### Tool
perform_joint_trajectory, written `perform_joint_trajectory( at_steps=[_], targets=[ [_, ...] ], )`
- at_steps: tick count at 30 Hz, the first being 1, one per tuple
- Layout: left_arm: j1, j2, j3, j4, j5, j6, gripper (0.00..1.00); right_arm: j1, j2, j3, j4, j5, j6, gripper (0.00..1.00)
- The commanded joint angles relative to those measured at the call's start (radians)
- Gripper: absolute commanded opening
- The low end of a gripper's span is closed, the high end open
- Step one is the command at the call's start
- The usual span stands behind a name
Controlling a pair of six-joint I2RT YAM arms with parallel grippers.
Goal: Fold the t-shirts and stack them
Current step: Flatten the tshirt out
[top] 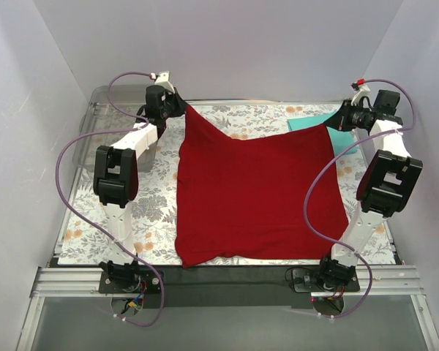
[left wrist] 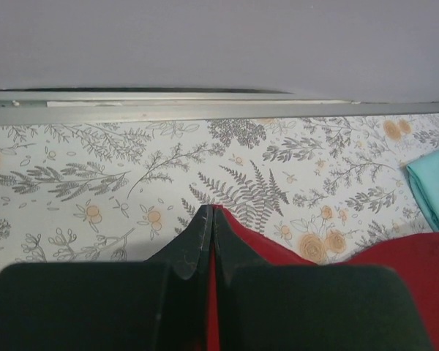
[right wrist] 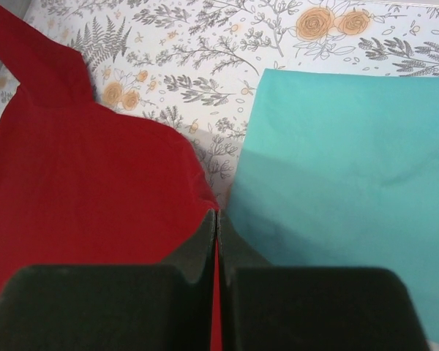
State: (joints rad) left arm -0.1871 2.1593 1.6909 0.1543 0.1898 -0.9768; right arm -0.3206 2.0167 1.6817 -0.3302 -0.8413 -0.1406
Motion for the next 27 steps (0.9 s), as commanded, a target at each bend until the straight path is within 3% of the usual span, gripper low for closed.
perform_joint_trajectory(
  at_steps=[1,16,22,27],
  targets=[
    [0.02,-0.121,-0.028,0.03,0.02,0.003,0.0,-0.011,-0.116,-0.046,0.031,-0.013,-0.042,0.01],
    [0.043,-0.45,-0.207,0.065,0.086,-0.014,0.0,-0.038,-0.532,-0.27,0.02,0.001,-0.139,0.01],
    [0.046,-0.604,-0.195,0.051,0.074,-0.016,0.0,-0.052,-0.671,-0.15,-0.029,-0.01,-0.122,0.01],
    [0.046,-0.702,-0.088,0.027,0.045,-0.014,0.0,-0.072,-0.748,0.017,-0.038,-0.007,-0.079,0.01]
  ],
)
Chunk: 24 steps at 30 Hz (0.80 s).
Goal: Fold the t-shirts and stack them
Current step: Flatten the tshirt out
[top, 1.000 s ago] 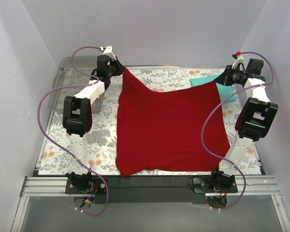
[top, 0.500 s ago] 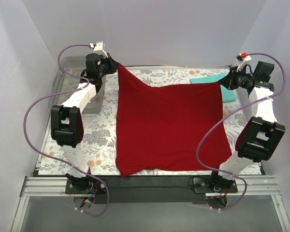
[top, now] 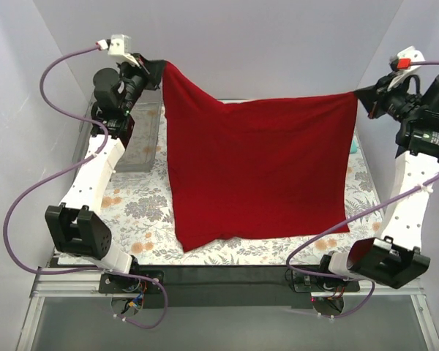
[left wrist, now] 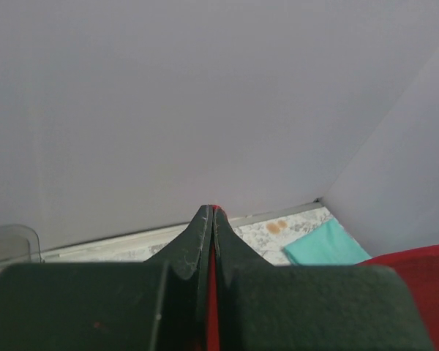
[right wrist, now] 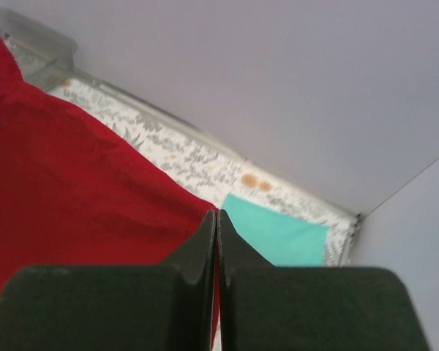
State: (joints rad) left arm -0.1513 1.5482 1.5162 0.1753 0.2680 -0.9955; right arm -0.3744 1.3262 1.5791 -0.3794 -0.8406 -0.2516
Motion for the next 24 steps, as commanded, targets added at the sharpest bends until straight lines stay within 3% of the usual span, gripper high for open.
perform_joint_trajectory(
  at_steps=[1,5,13,17,24],
  targets=[
    [0.01,-0.103,0.107,0.004,-0.041,0.005,0.0,-0.027,-0.064,0.148,0.011,-0.006,0.043,0.01],
    [0.01,-0.143,0.244,-0.005,-0.078,0.011,0.0,-0.06,-0.074,0.303,0.011,-0.009,0.124,0.01],
    [0.01,-0.252,0.361,0.085,-0.145,-0.005,0.0,-0.095,-0.073,0.582,0.059,0.072,0.245,0.01],
    [0.01,-0.356,0.296,0.18,-0.184,0.02,0.0,-0.095,-0.096,0.674,0.089,0.145,0.285,0.01],
    [0.01,-0.494,0.131,0.282,-0.187,0.024,0.0,-0.095,-0.134,0.674,0.094,0.205,0.282,0.01]
  ],
)
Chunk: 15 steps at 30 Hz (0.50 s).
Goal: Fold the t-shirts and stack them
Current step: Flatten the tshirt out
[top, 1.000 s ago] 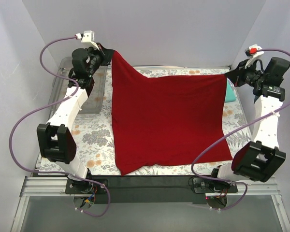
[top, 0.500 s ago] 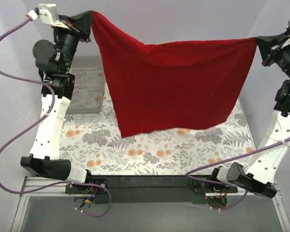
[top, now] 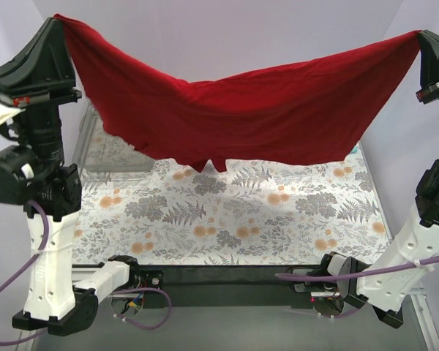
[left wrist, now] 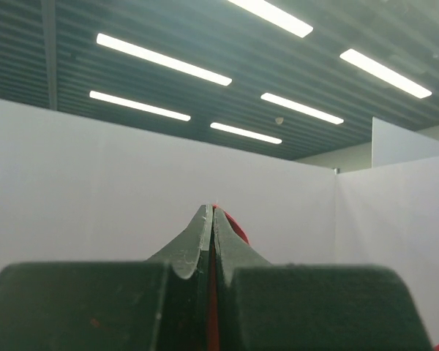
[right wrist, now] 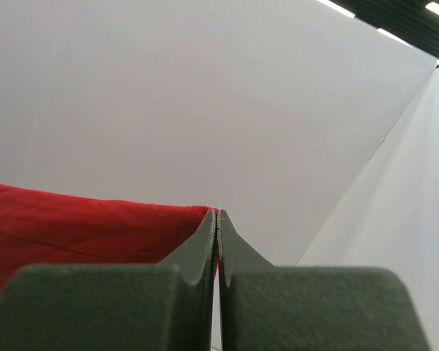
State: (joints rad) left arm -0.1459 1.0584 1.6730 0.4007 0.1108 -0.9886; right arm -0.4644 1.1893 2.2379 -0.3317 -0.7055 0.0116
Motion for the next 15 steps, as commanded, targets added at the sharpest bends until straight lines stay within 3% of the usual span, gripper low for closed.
perform_joint_trajectory(
  at_steps=[1,15],
  targets=[
    [0.005,-0.006,-0.029,0.052,-0.03,0.021,0.0,-0.005,0.003,0.017,0.046,0.078,0.013,0.01],
    [0.005,-0.057,0.008,0.087,-0.039,0.05,0.0,-0.005,-0.057,0.057,0.028,0.098,-0.007,0.01]
  ],
)
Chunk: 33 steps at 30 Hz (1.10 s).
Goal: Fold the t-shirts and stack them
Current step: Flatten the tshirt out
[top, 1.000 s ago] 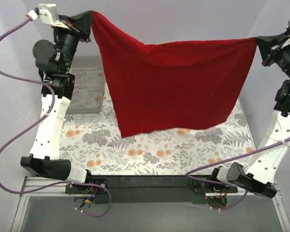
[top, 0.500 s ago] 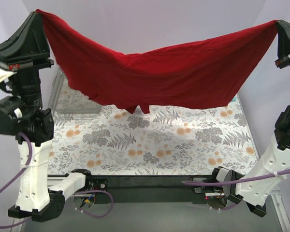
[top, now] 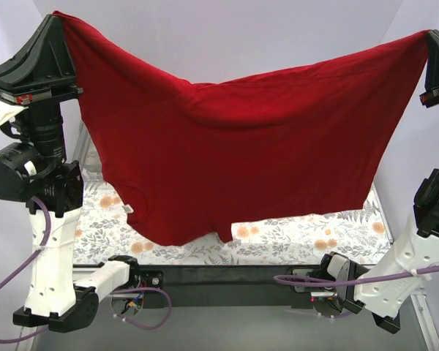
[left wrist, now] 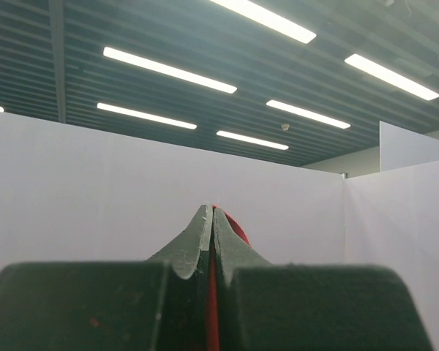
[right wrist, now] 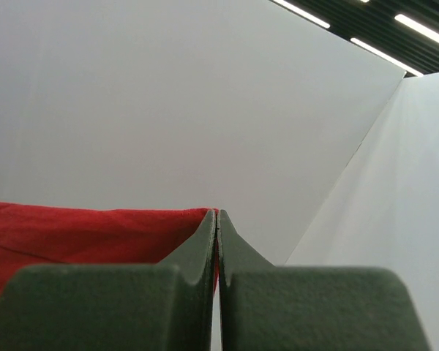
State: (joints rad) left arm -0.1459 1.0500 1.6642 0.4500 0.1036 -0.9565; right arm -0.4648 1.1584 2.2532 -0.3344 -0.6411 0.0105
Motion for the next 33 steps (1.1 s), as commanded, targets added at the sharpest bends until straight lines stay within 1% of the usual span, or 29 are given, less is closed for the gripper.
perform_joint_trajectory(
  at_steps=[1,7,12,15,18,20,22,24,25,26,29,30,32,33],
  targets=[
    [0.005,-0.07,0.013,0.045,-0.03,0.015,0.0,-0.005,-0.035,0.046,0.026,0.034,-0.006,0.01],
    [0.005,-0.134,-0.004,0.049,0.008,-0.016,0.0,0.014,-0.074,0.086,-0.034,0.069,-0.006,0.01],
    [0.005,-0.166,0.006,0.046,0.021,-0.018,0.0,0.044,-0.094,0.15,-0.071,0.139,-0.058,0.01],
    [0.005,-0.162,0.025,0.041,0.022,-0.016,0.0,0.055,-0.104,0.152,-0.081,0.173,-0.081,0.01],
    [0.005,-0.14,0.046,0.001,0.021,-0.014,0.0,0.057,-0.111,0.115,-0.081,0.182,-0.096,0.01],
    [0.005,-0.114,0.051,-0.022,0.004,-0.01,0.0,0.057,-0.114,0.056,-0.081,0.169,-0.095,0.01],
    [0.005,-0.094,0.023,-0.039,-0.004,-0.01,0.0,0.057,-0.112,-0.028,-0.077,0.152,-0.092,0.01],
    [0.005,-0.082,-0.026,-0.033,-0.013,-0.016,0.0,0.057,-0.111,-0.098,-0.06,0.107,-0.086,0.01],
    [0.005,-0.076,-0.073,-0.027,-0.016,-0.025,0.0,0.057,-0.112,-0.134,-0.049,0.094,-0.077,0.01],
    [0.005,-0.062,-0.102,-0.024,-0.03,-0.03,0.0,0.057,-0.111,-0.215,-0.035,0.072,-0.07,0.01],
    [0.005,-0.025,-0.201,0.001,-0.044,-0.042,0.0,0.057,-0.1,-0.335,0.009,0.028,-0.06,0.01],
    [0.005,0.011,-0.222,0.007,-0.05,-0.045,0.0,0.057,-0.097,-0.425,0.04,0.015,-0.058,0.01],
    [0.005,0.065,-0.288,0.029,-0.048,-0.06,0.0,0.057,-0.086,-0.519,0.098,-0.017,-0.046,0.01],
    [0.005,0.12,-0.316,0.038,-0.041,-0.068,0.0,0.057,-0.082,-0.634,0.121,-0.031,-0.043,0.01]
  ],
)
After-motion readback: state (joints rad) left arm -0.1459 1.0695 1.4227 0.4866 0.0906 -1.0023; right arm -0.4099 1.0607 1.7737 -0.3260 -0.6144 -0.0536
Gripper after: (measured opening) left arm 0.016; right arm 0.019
